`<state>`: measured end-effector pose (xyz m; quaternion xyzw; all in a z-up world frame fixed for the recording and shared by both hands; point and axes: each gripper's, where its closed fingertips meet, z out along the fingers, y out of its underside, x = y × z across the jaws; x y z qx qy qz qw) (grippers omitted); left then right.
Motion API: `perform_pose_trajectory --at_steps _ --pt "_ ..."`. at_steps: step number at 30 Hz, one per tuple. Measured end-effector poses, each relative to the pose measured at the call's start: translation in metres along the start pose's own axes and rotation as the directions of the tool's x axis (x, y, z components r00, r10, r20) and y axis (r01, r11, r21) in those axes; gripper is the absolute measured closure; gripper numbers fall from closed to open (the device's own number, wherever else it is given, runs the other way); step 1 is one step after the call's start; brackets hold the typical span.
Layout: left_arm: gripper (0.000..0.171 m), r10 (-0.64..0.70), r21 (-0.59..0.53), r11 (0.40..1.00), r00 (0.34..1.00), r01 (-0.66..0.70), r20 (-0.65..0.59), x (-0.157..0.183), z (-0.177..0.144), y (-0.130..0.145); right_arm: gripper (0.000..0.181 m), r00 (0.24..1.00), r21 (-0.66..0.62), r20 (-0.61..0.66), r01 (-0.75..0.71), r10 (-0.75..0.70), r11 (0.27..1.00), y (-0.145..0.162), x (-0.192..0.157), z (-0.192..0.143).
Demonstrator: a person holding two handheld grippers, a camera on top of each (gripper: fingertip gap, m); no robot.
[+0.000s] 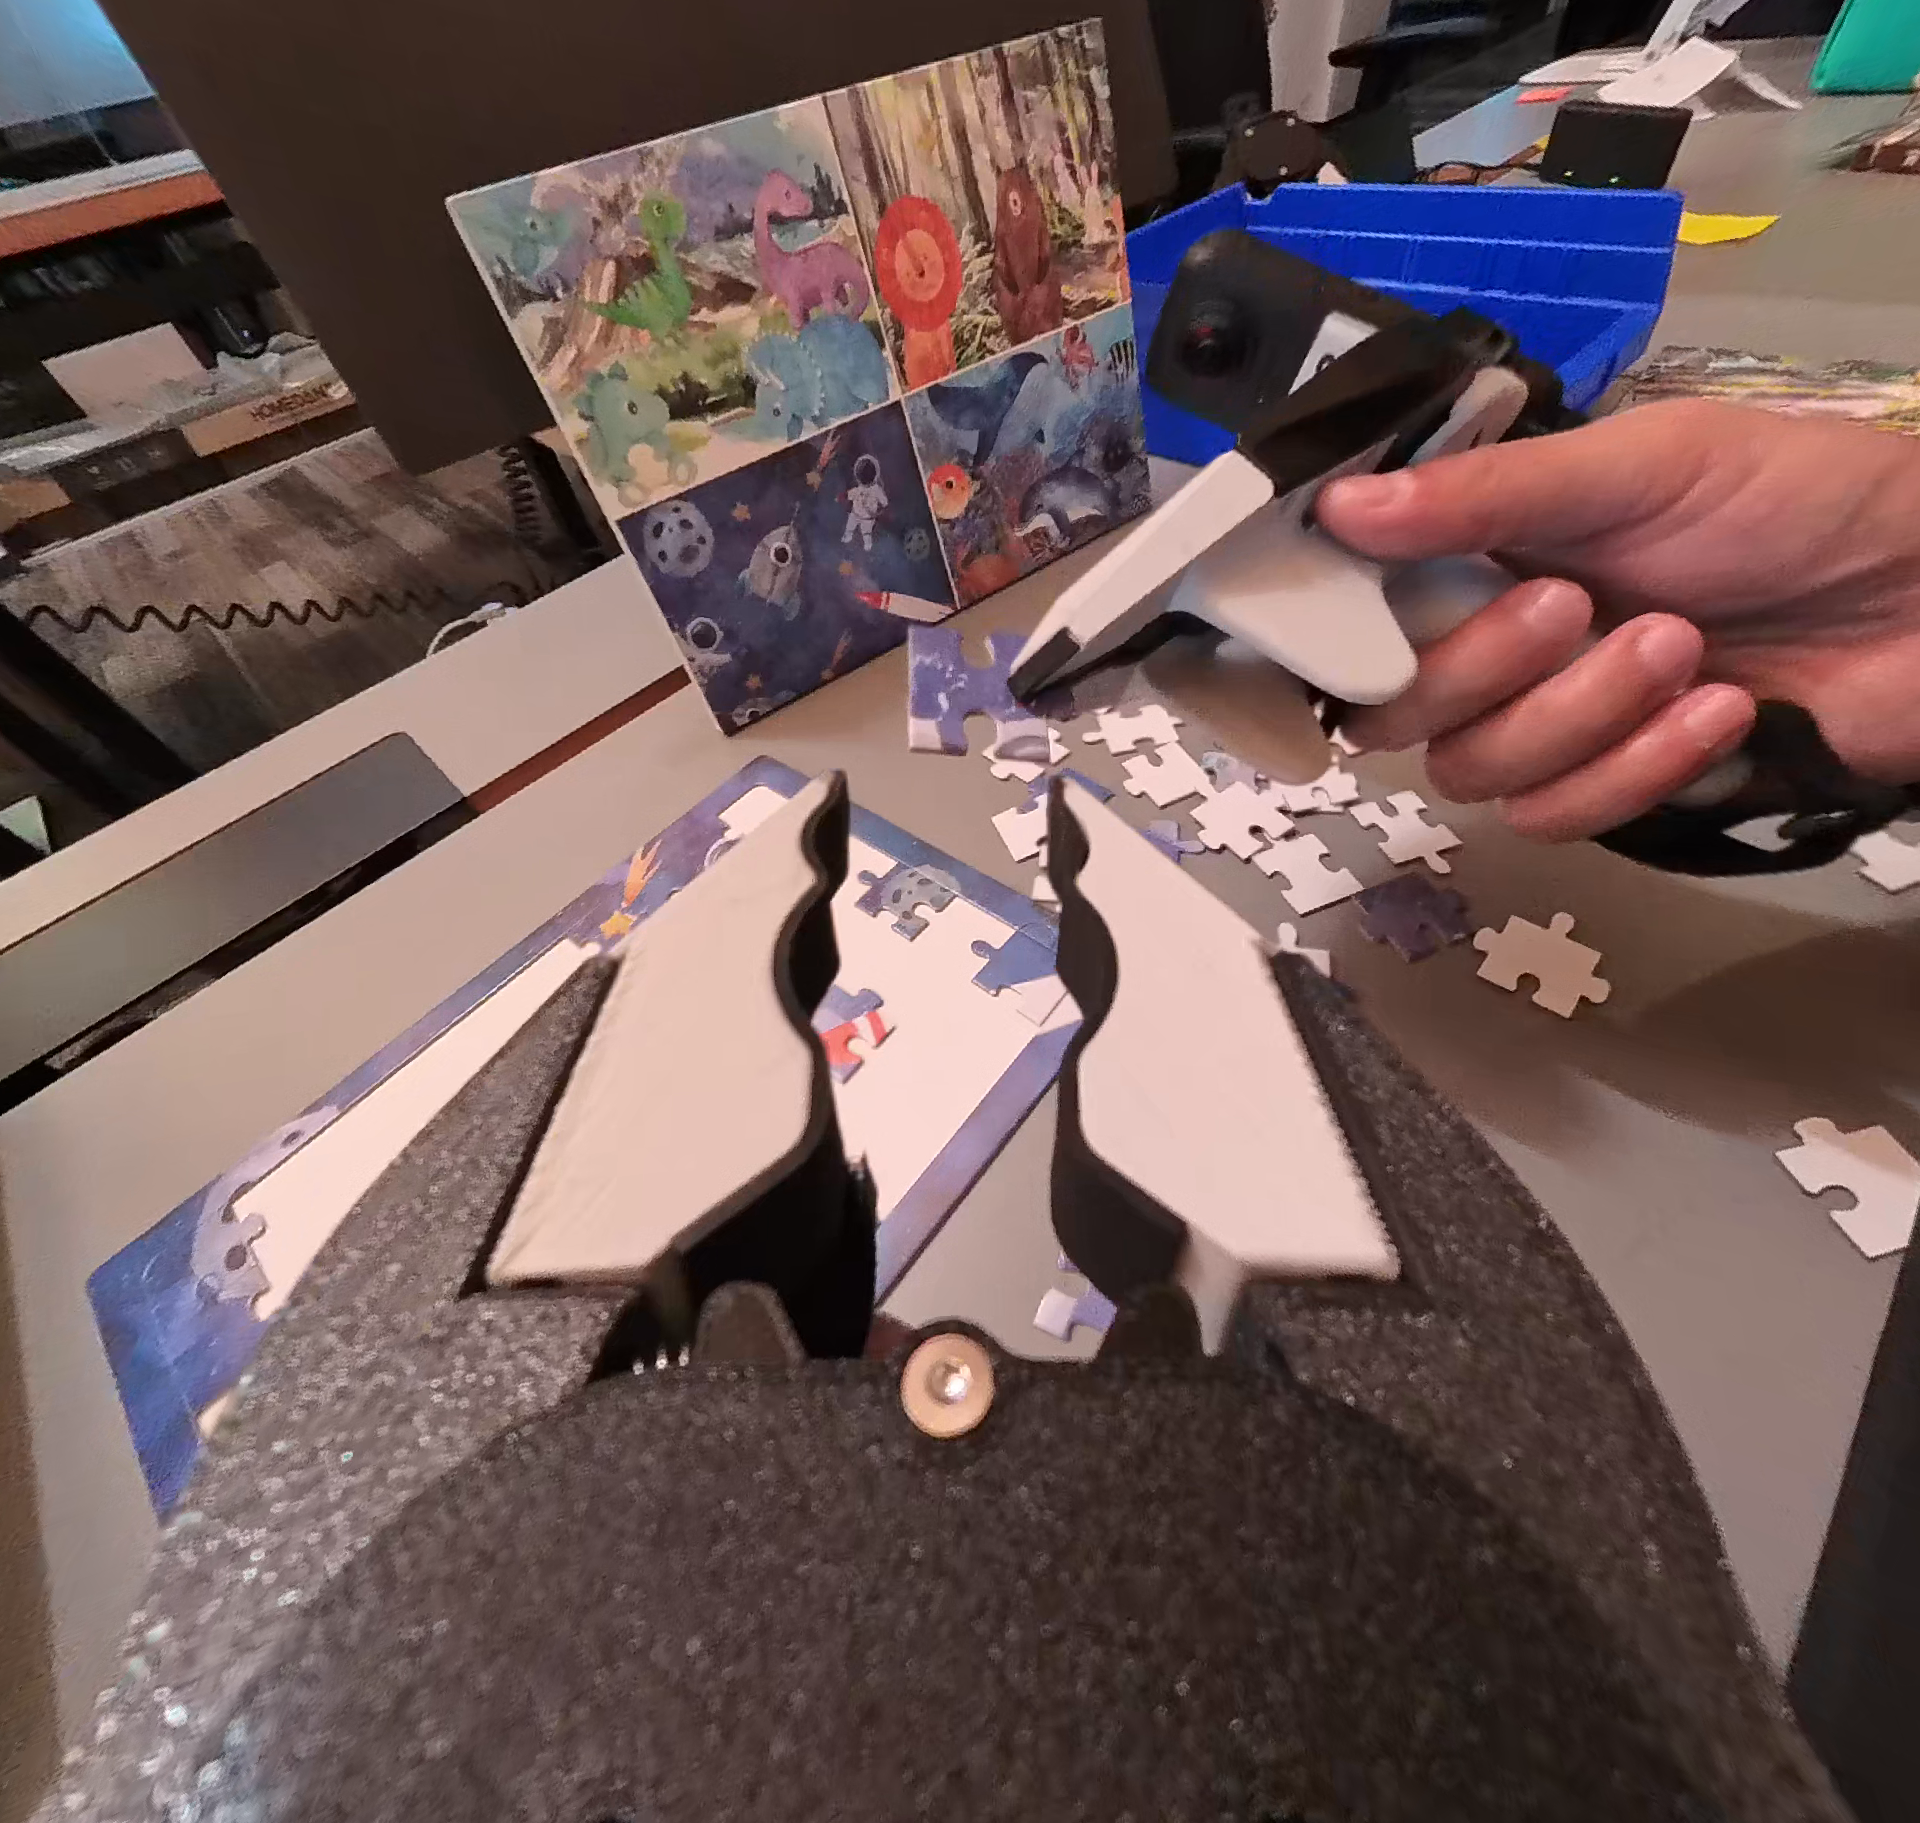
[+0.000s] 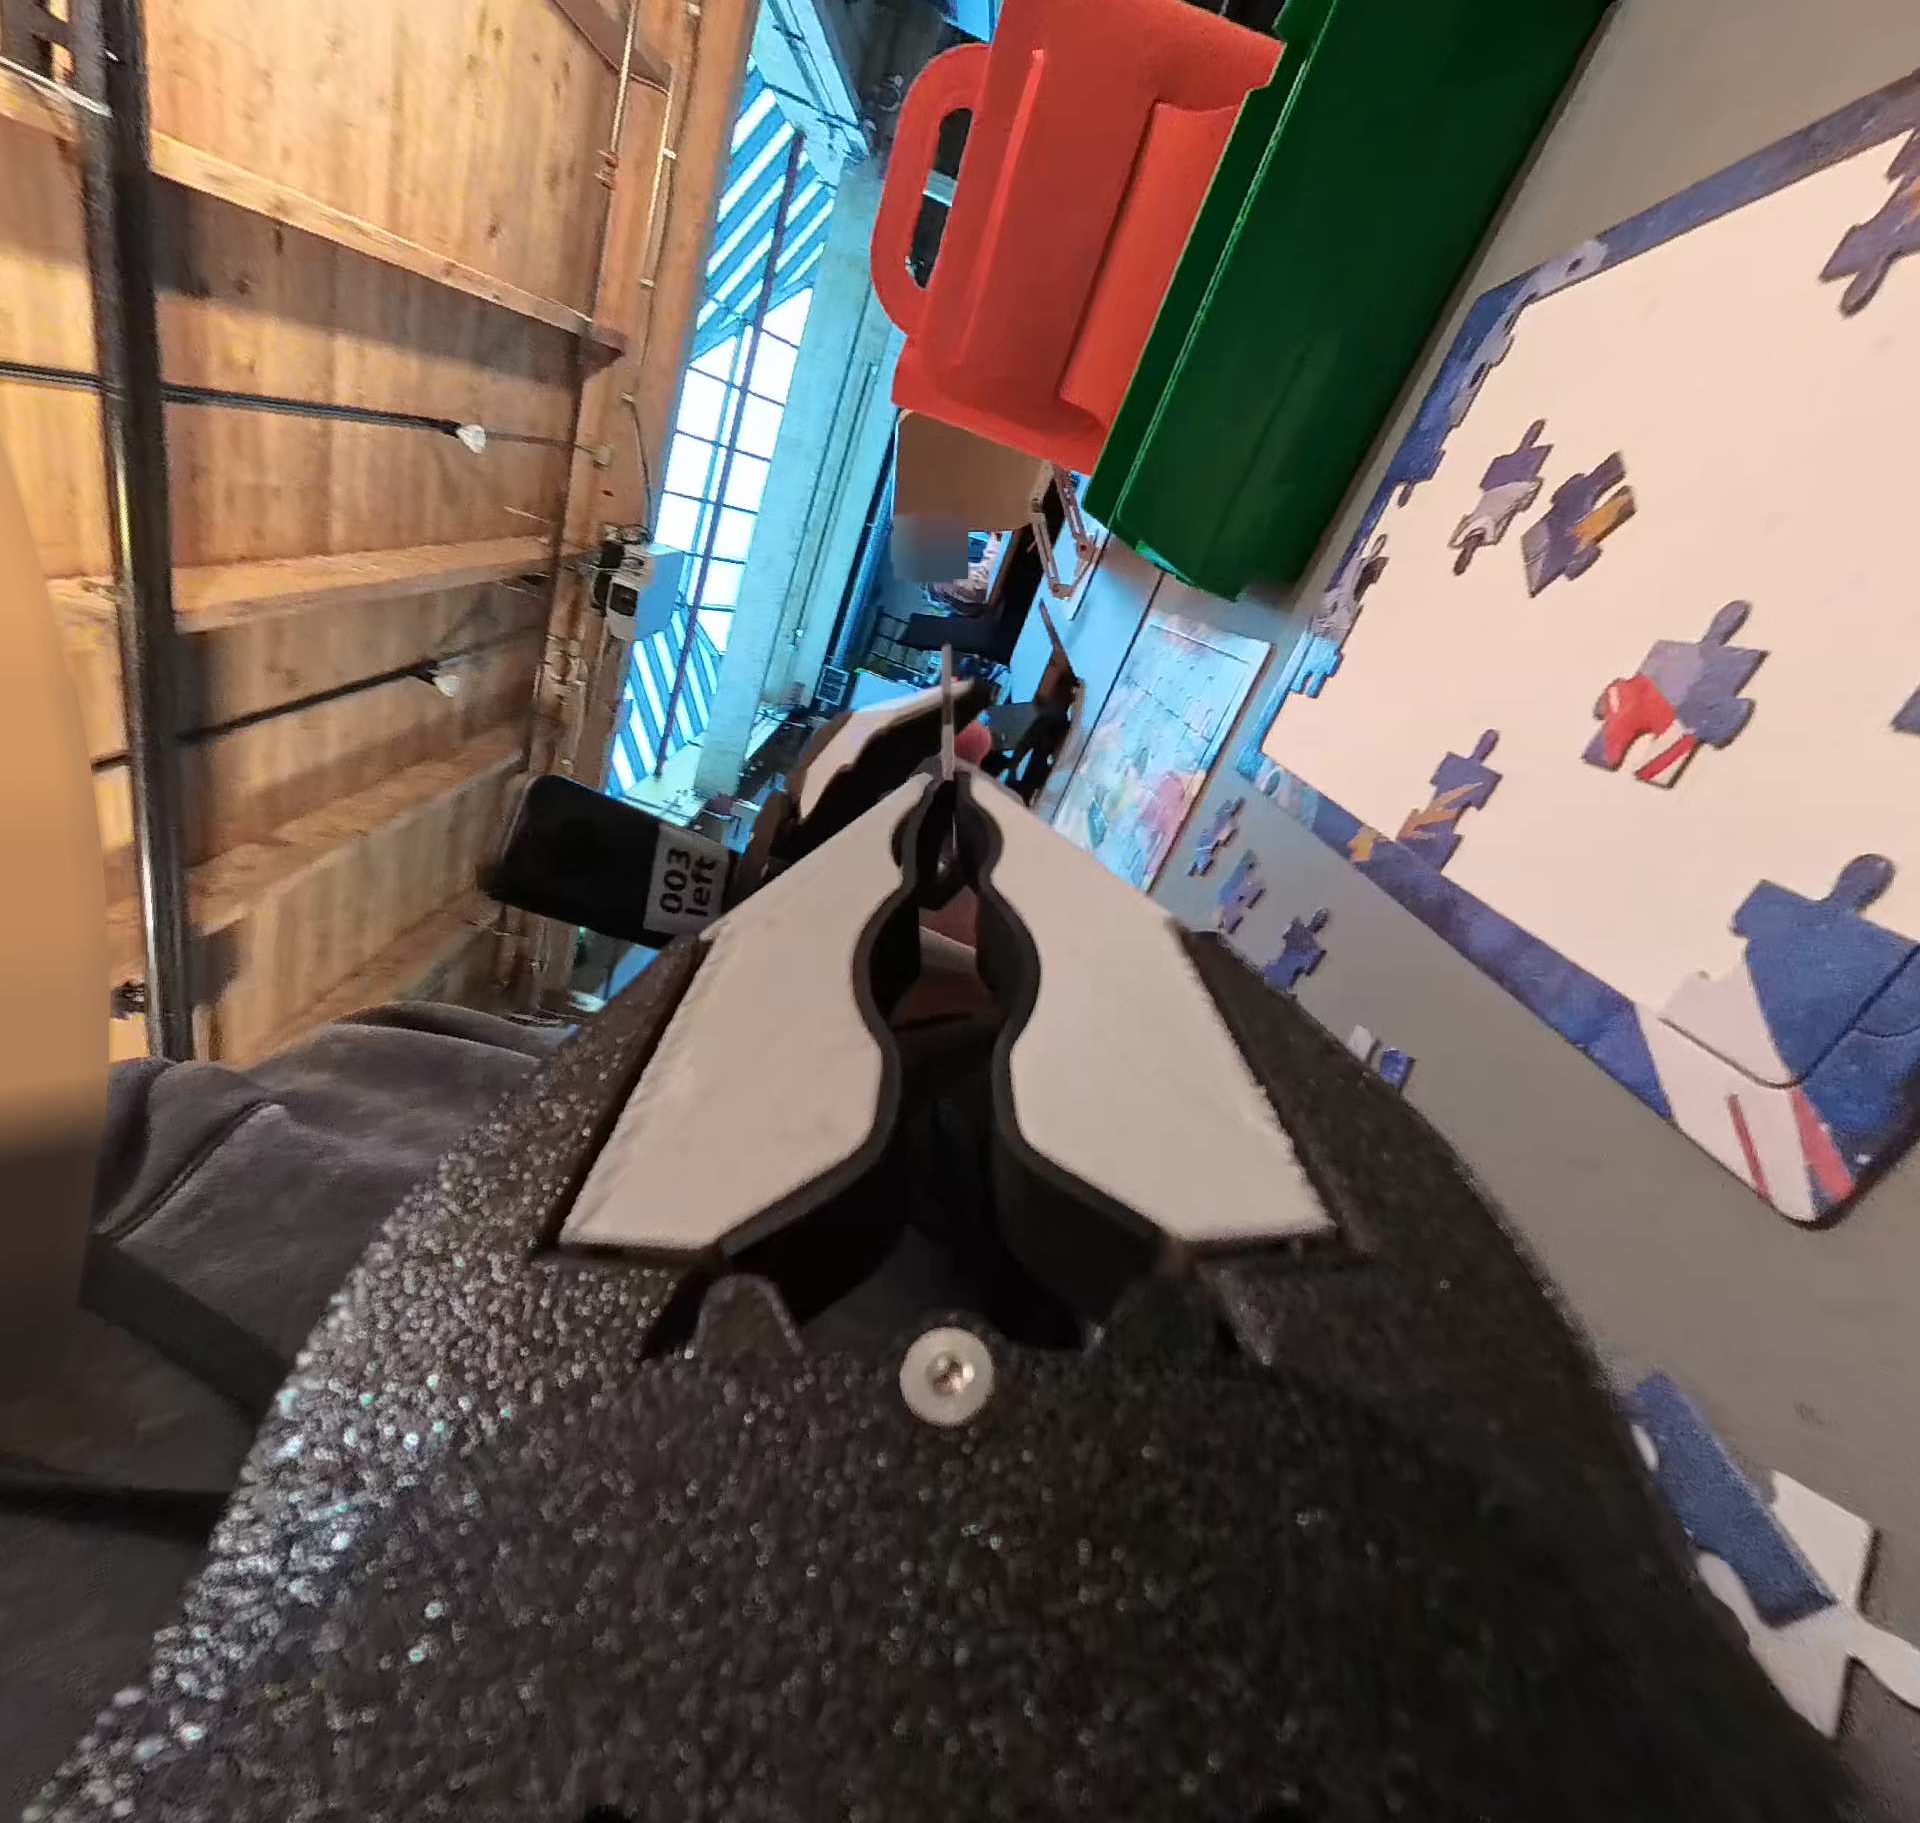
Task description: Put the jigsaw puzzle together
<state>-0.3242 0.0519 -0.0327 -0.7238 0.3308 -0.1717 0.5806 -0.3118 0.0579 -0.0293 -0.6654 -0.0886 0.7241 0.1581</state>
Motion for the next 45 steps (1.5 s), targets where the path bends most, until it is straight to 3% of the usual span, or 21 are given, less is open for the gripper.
perform_pose_trajectory --at_steps 6,11,15,22,24,30,36,45 --pt "0.132 -0.005 0.01 1.0 0.999 0.006 -0.051 0.016 0.006 0.0 0.181 1.0 -0.016 -0.003 -0.003 0.003 1.0 0.006 0.003 -0.001" --pt "0.137 0.001 -0.011 1.0 1.0 -0.001 -0.025 0.018 0.01 0.006 0.18 1.0 -0.003 -0.018 0.005 -0.005 1.0 0.002 0.007 -0.006" --pt "0.144 -0.027 -0.013 1.0 0.994 0.026 -0.103 0.033 0.007 0.006 0.18 1.0 0.026 -0.008 -0.001 0.001 1.0 -0.003 0.007 -0.01" --pt "0.133 -0.011 -0.019 1.0 0.999 0.01 -0.051 0.016 0.002 0.011 0.18 0.999 -0.009 -0.045 0.029 -0.029 1.0 0.002 0.011 -0.011" --pt "0.125 0.015 -0.021 1.0 0.998 -0.017 -0.065 0.015 0.001 0.011 0.18 0.999 -0.03 -0.036 0.025 -0.026 0.999 0.006 0.01 -0.01" --pt "0.122 0.079 -0.024 0.996 0.992 -0.082 -0.098 0.022 0.004 0.009 0.181 0.998 -0.066 -0.039 0.038 -0.04 0.997 0.014 0.008 -0.007" --pt "0.138 0.13 -0.052 0.99 0.989 -0.134 -0.068 0.025 0.006 0.018 0.18 0.999 -0.077 -0.037 0.027 -0.03 0.997 0.02 0.009 -0.005" --pt "0.138 0.081 -0.098 0.991 0.995 -0.086 -0.06 0.021 -0.008 0.036 0.18 0.998 -0.147 -0.051 0.026 -0.034 0.989 0.035 0.019 0.009"
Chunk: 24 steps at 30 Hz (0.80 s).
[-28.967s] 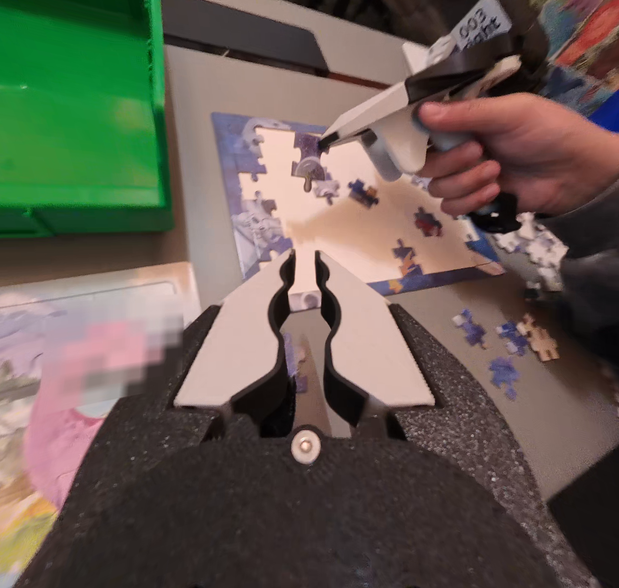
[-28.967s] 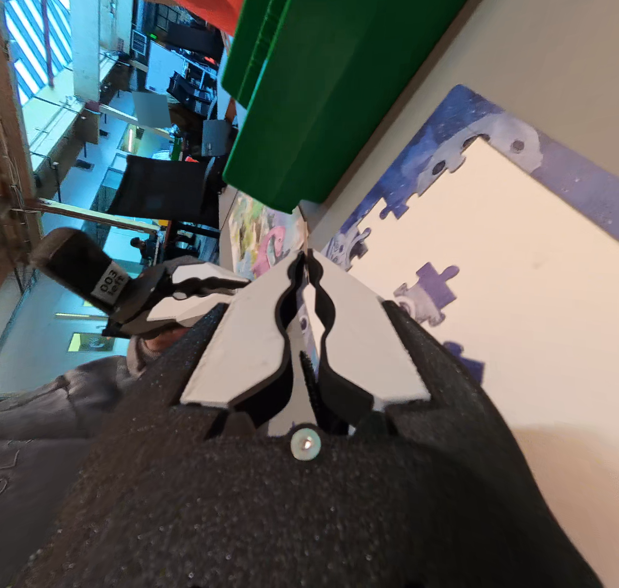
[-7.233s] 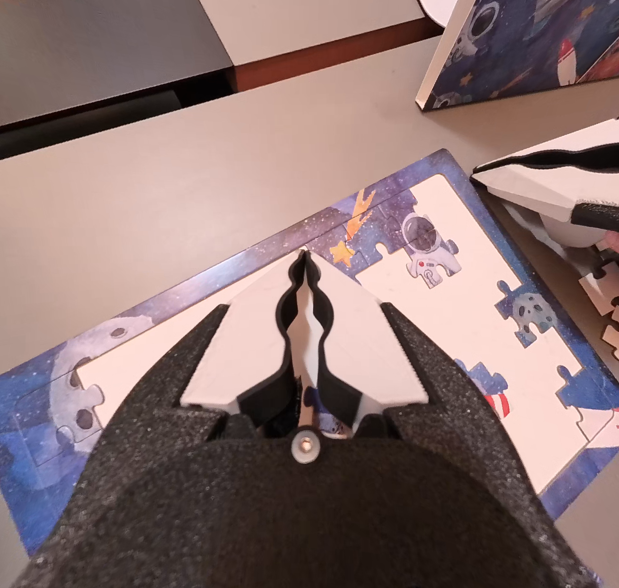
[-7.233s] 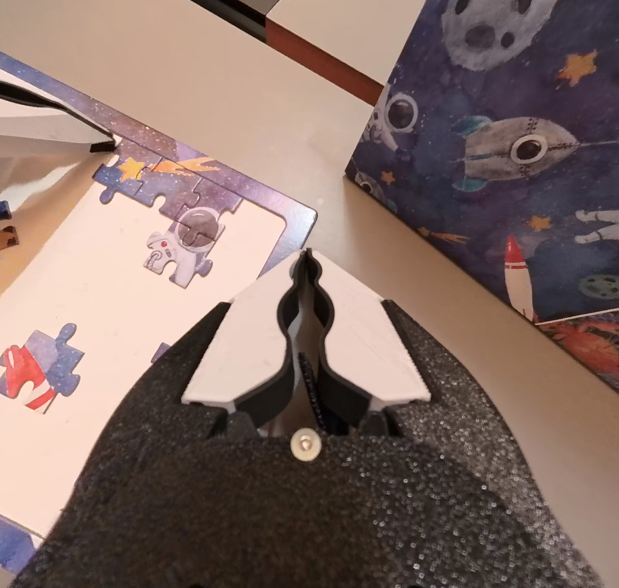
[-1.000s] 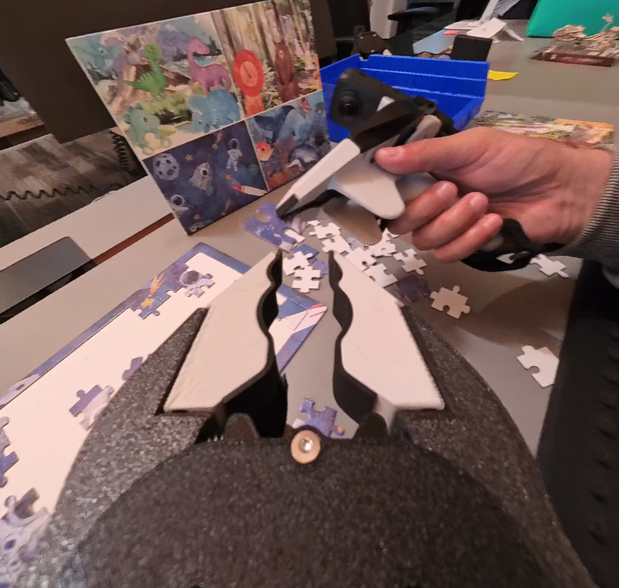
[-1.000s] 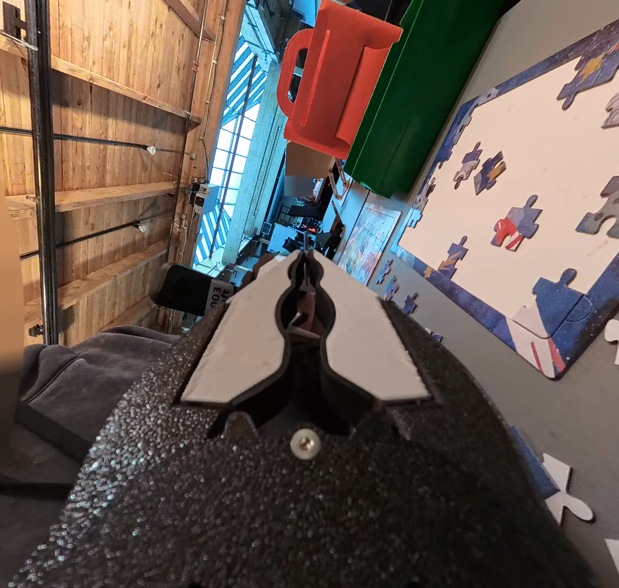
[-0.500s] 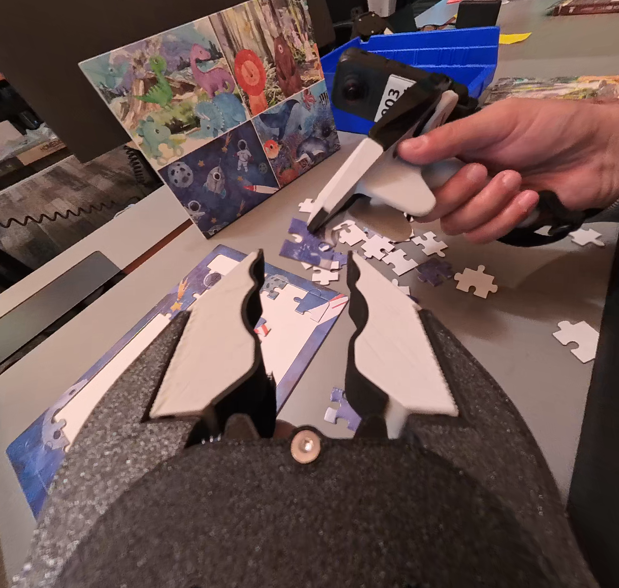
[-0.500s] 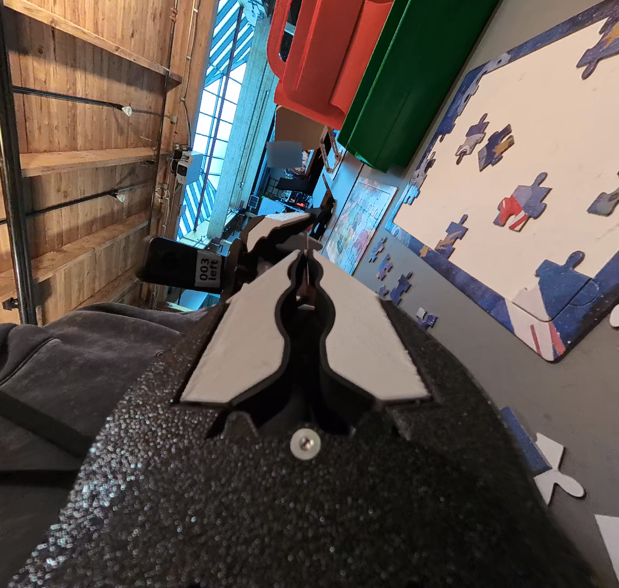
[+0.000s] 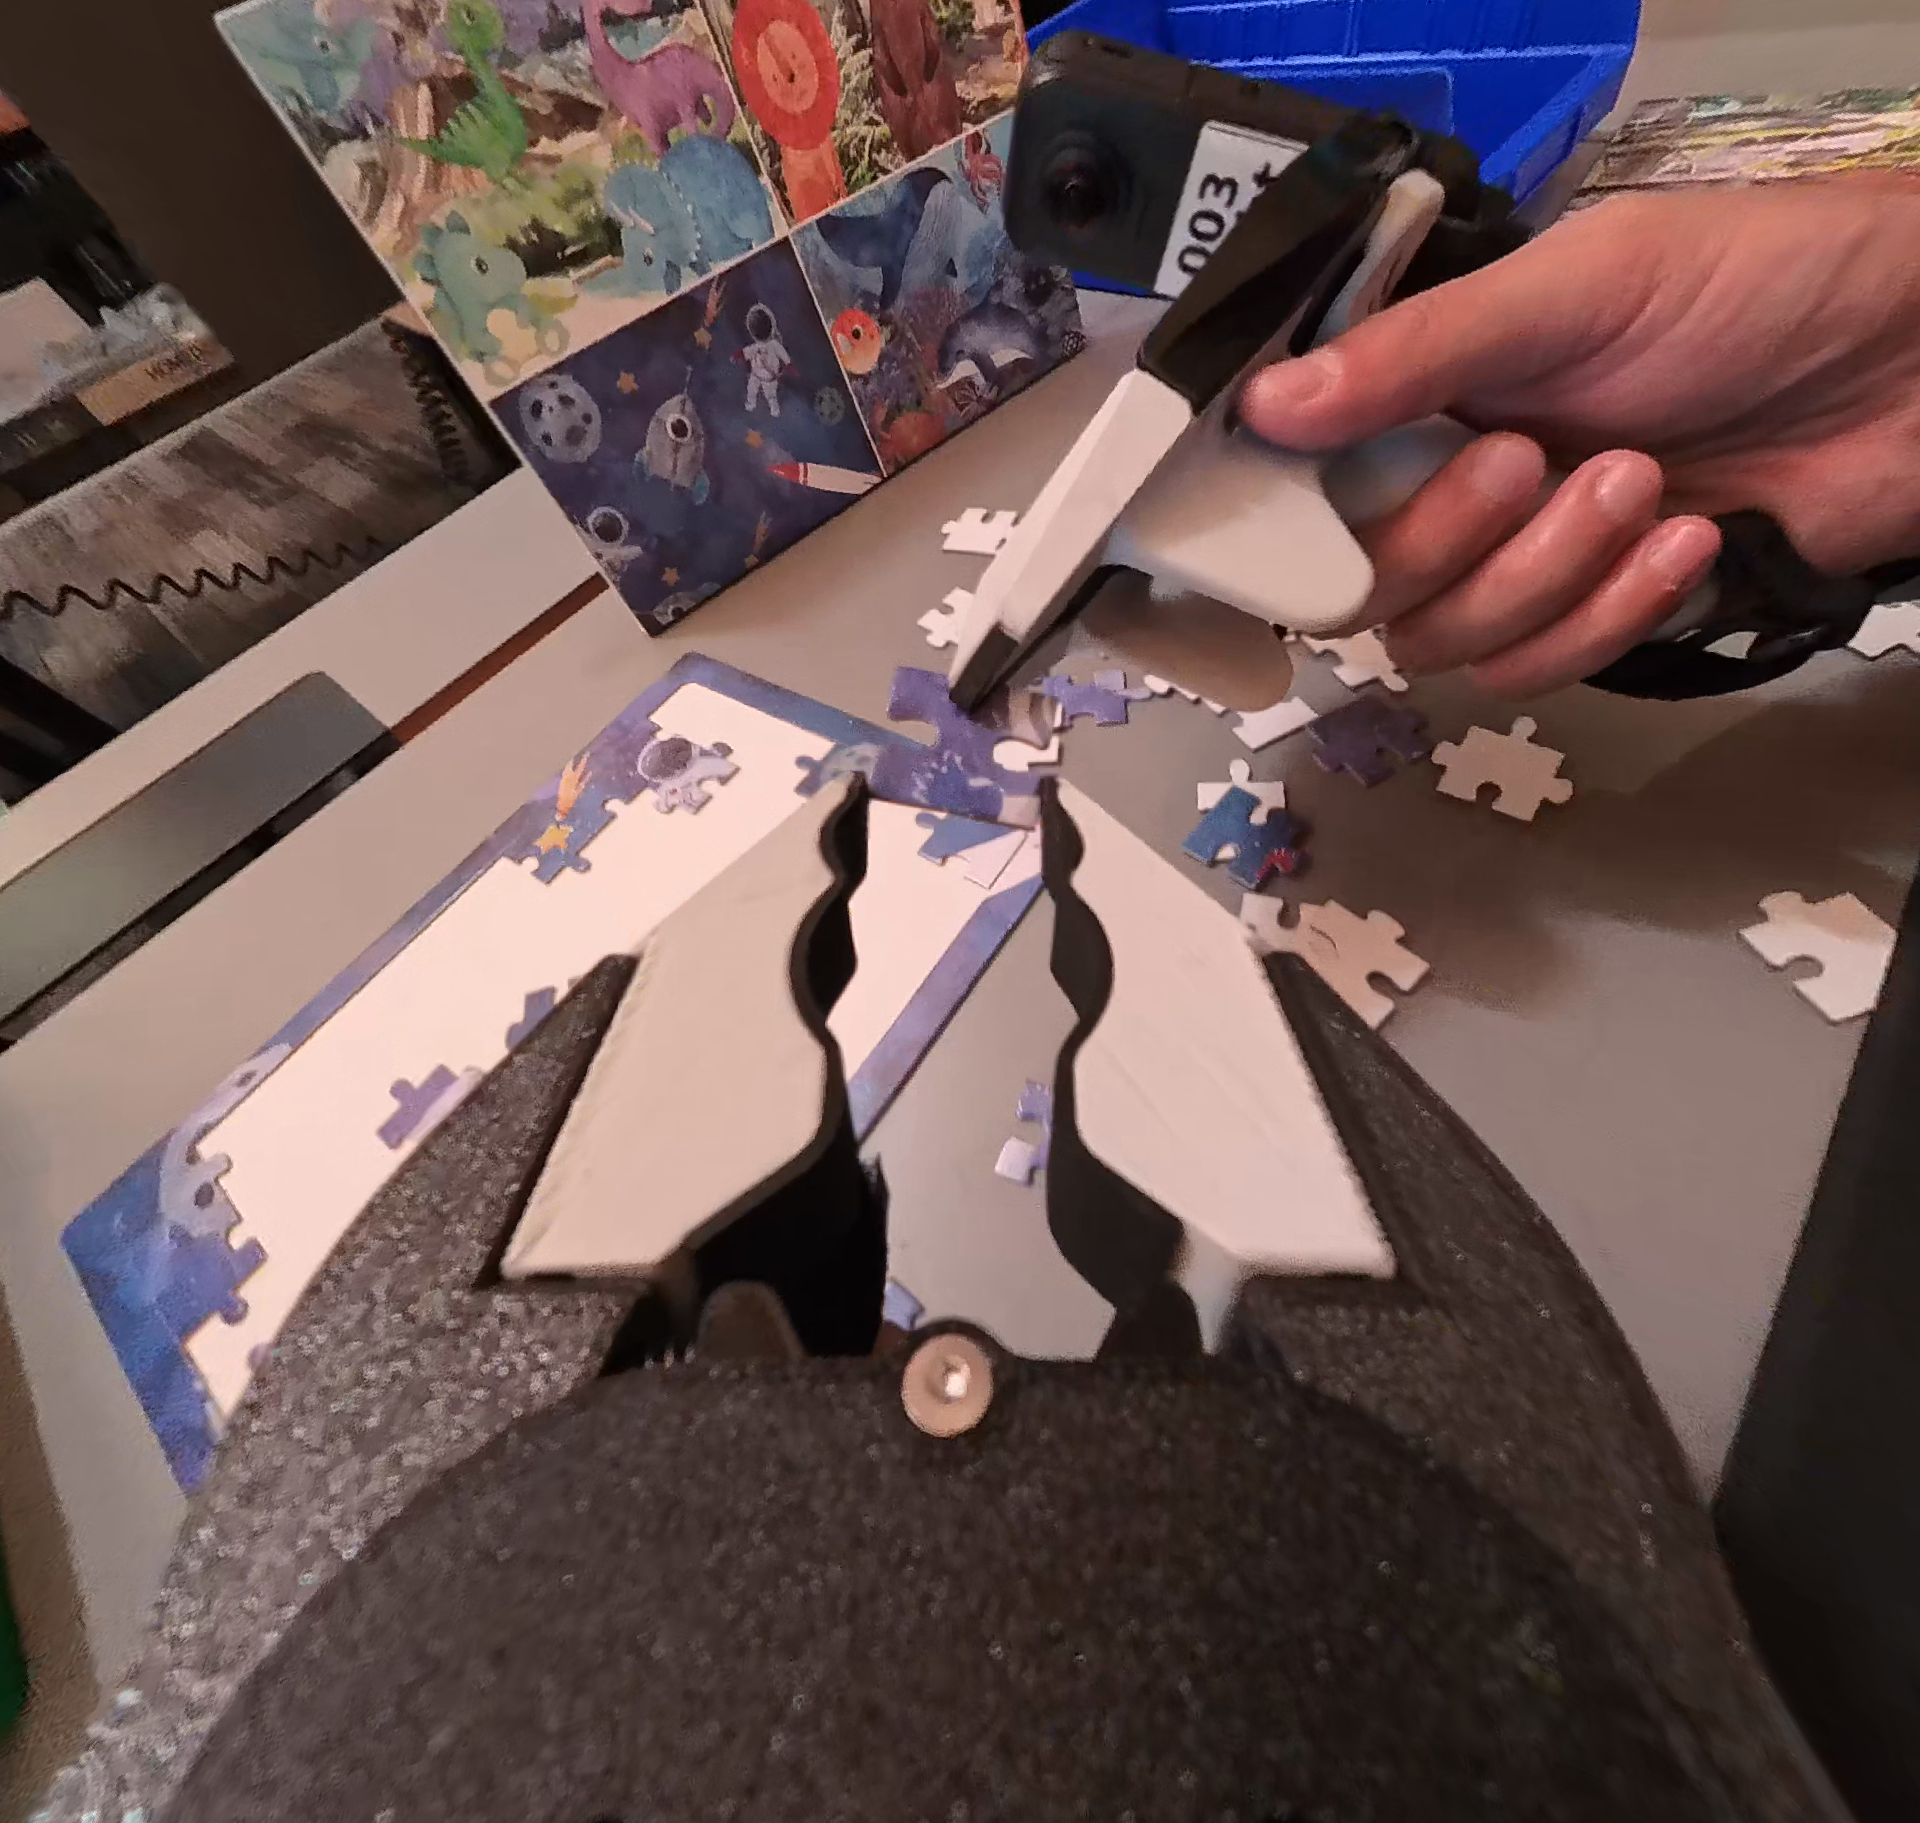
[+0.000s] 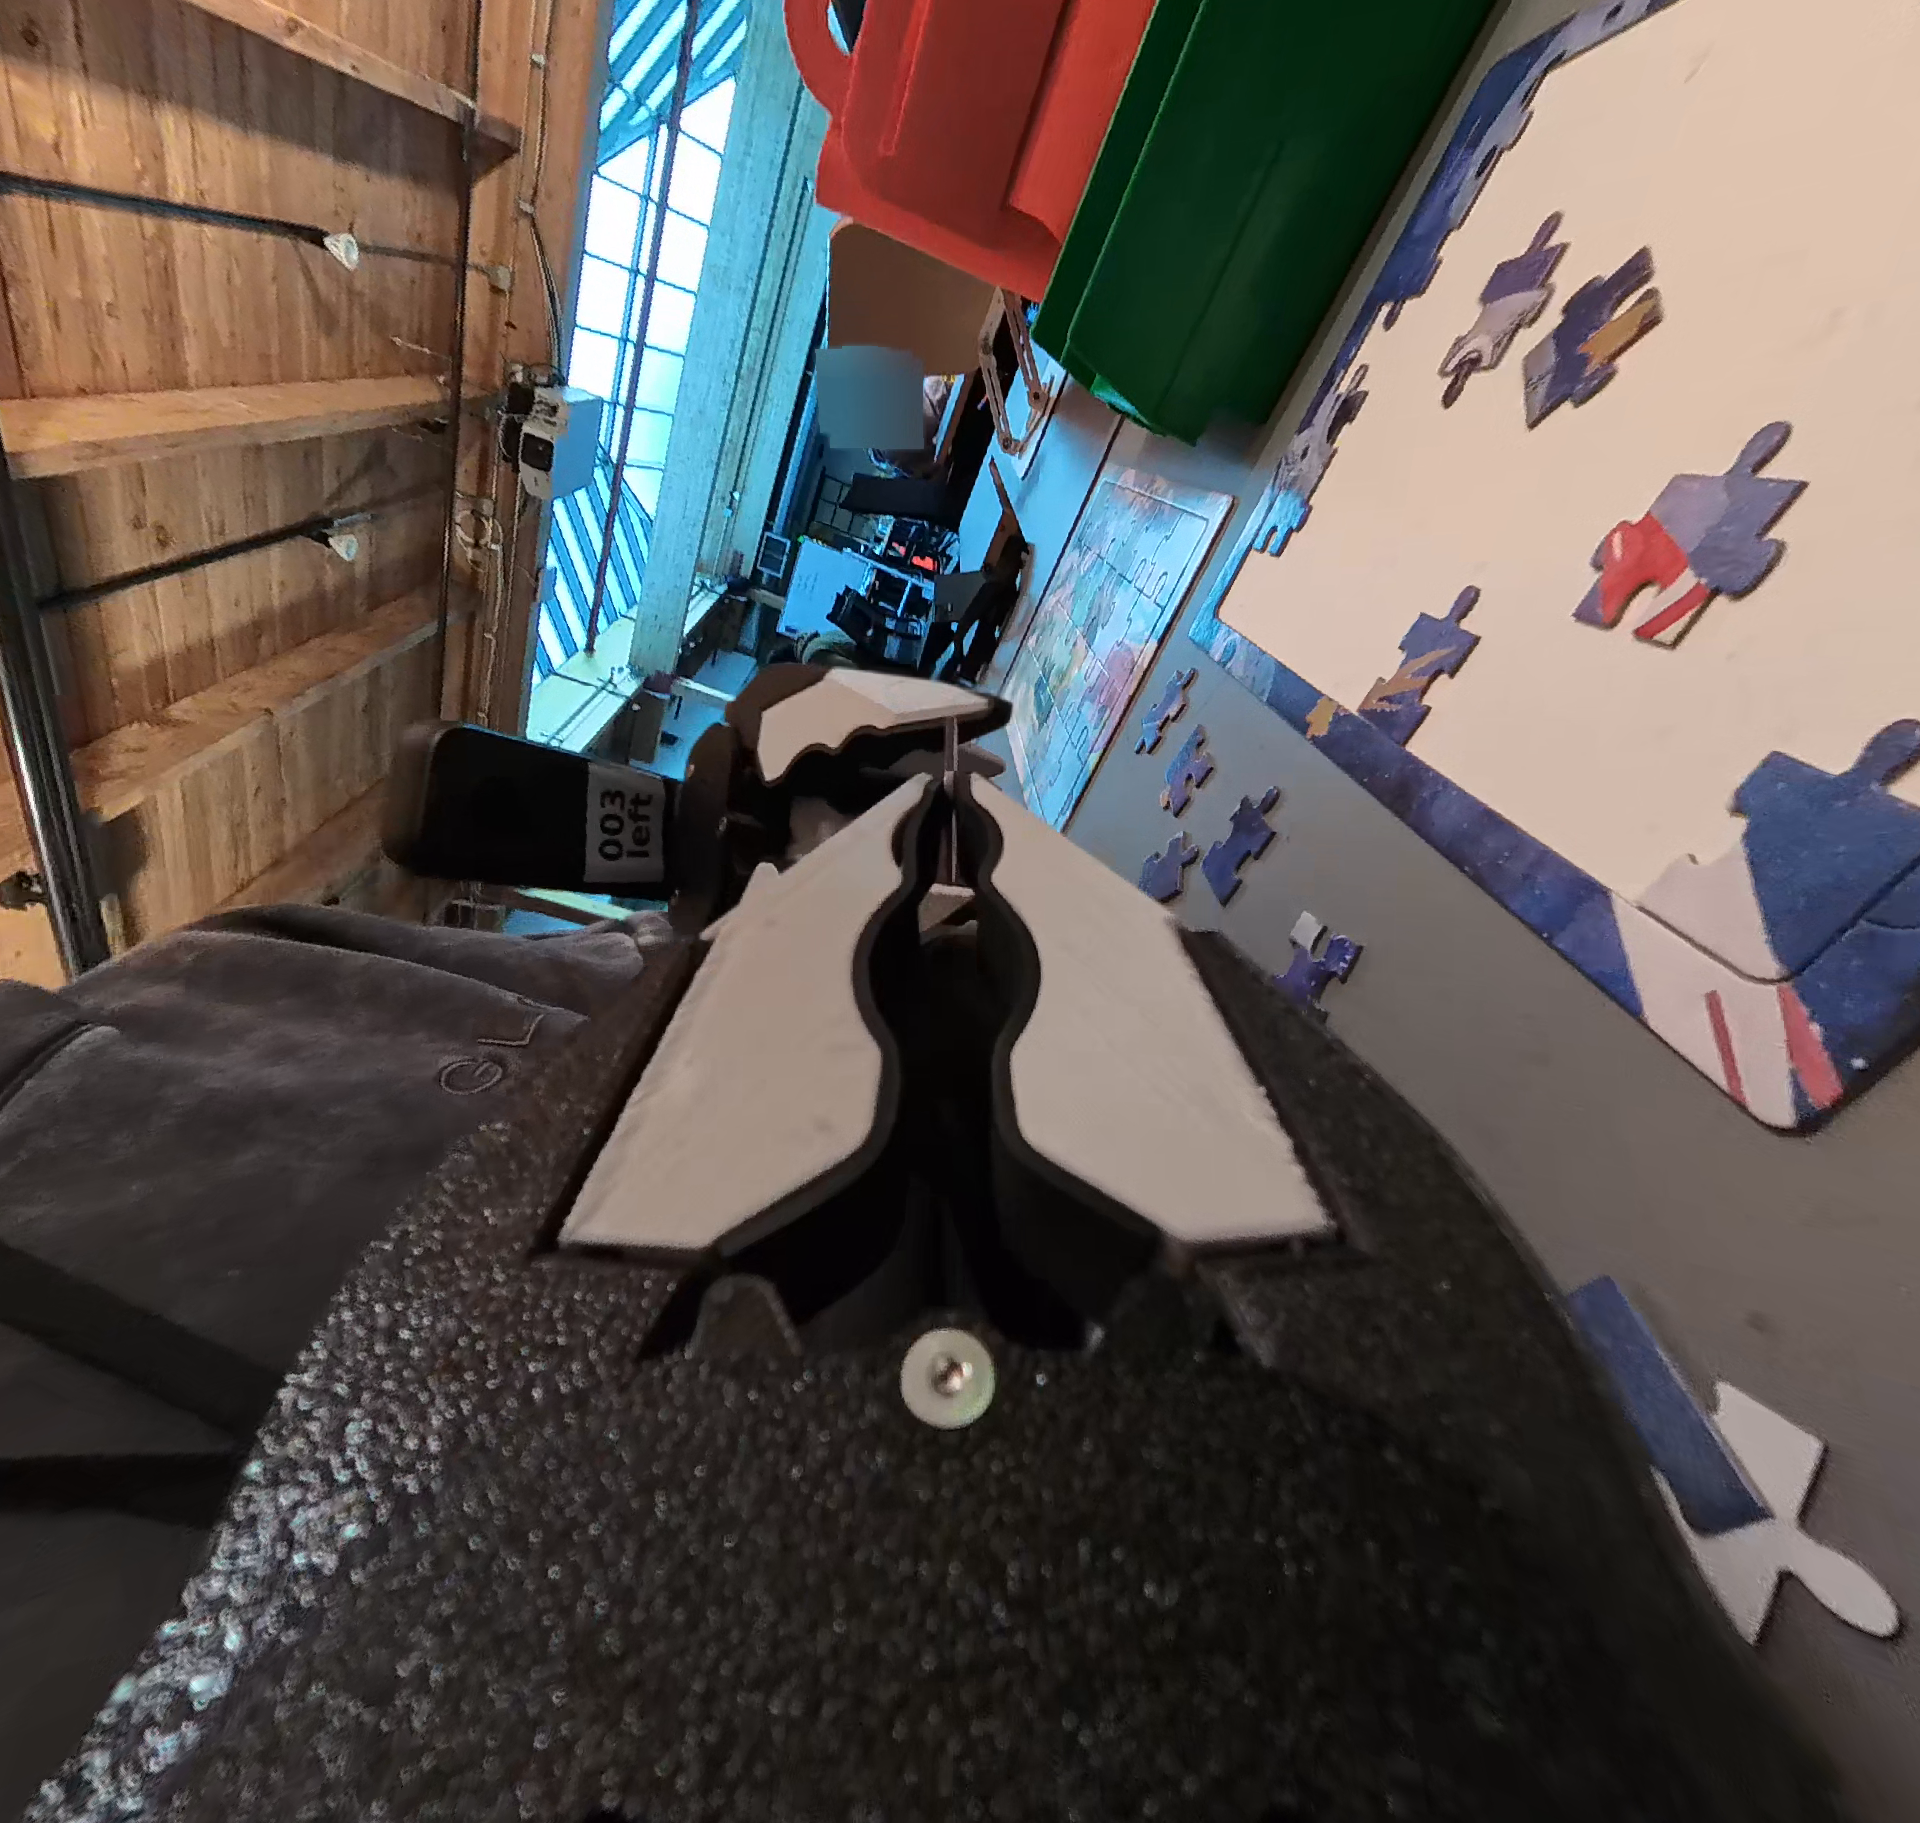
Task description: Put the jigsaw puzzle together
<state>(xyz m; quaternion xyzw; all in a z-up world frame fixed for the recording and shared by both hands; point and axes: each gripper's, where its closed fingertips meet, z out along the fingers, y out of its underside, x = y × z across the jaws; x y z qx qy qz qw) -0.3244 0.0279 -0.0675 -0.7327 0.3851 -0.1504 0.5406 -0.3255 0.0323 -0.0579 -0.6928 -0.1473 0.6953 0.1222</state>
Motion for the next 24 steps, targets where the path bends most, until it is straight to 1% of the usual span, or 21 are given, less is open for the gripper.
perform_pose_trajectory --at_steps 4,6,10,13,15,16,18,20,21,22,24 --pt "0.138 -0.033 -0.002 0.999 0.999 0.033 -0.019 -0.003 -0.012 0.009 0.179 1.0 -0.047 -0.006 0.012 -0.012 0.999 0.008 0.001 0.013" --pt "0.142 -0.04 -0.005 0.999 0.999 0.04 0.02 -0.013 -0.018 0.013 0.18 1.0 -0.059 -0.002 0.004 -0.004 0.998 0.009 0.002 0.019" --pt "0.139 -0.067 -0.008 0.998 0.997 0.068 0.047 -0.026 -0.029 0.02 0.178 1.0 -0.093 -0.003 0.008 -0.008 0.996 0.013 0.002 0.031" --pt "0.139 -0.065 -0.02 0.998 0.995 0.067 0.079 -0.035 -0.037 0.026 0.18 0.999 -0.127 -0.036 0.03 -0.034 0.992 0.005 0.004 0.044" --pt "0.139 -0.076 -0.051 0.995 0.988 0.083 0.137 -0.051 -0.045 0.036 0.181 0.991 -0.17 -0.1 0.071 -0.088 0.983 -0.01 0.011 0.057" --pt "0.14 -0.087 -0.073 0.992 0.98 0.102 0.179 -0.063 -0.05 0.044 0.181 0.984 -0.196 -0.126 0.1 -0.126 0.976 -0.02 0.015 0.067" --pt "0.143 -0.114 -0.142 0.978 0.958 0.156 0.264 -0.09 -0.06 0.068 0.18 0.964 -0.283 -0.172 0.151 -0.205 0.947 -0.041 0.027 0.093" --pt "0.148 -0.141 -0.213 0.952 0.93 0.222 0.341 -0.119 -0.068 0.097 0.18 0.92 -0.389 -0.25 0.191 -0.302 0.901 -0.06 0.055 0.123" --pt "0.156 -0.148 -0.224 0.942 0.908 0.25 0.392 -0.137 -0.071 0.11 0.18 0.898 -0.44 -0.276 0.2 -0.343 0.876 -0.068 0.071 0.138" --pt "0.162 -0.156 -0.246 0.928 0.892 0.279 0.424 -0.15 -0.071 0.124 0.18 0.887 -0.483 -0.296 0.18 -0.353 0.857 -0.072 0.087 0.152" --pt "0.17 -0.192 -0.281 0.895 0.869 0.345 0.457 -0.167 -0.068 0.148 0.18 0.893 -0.527 -0.316 0.116 -0.321 0.842 -0.073 0.111 0.177"
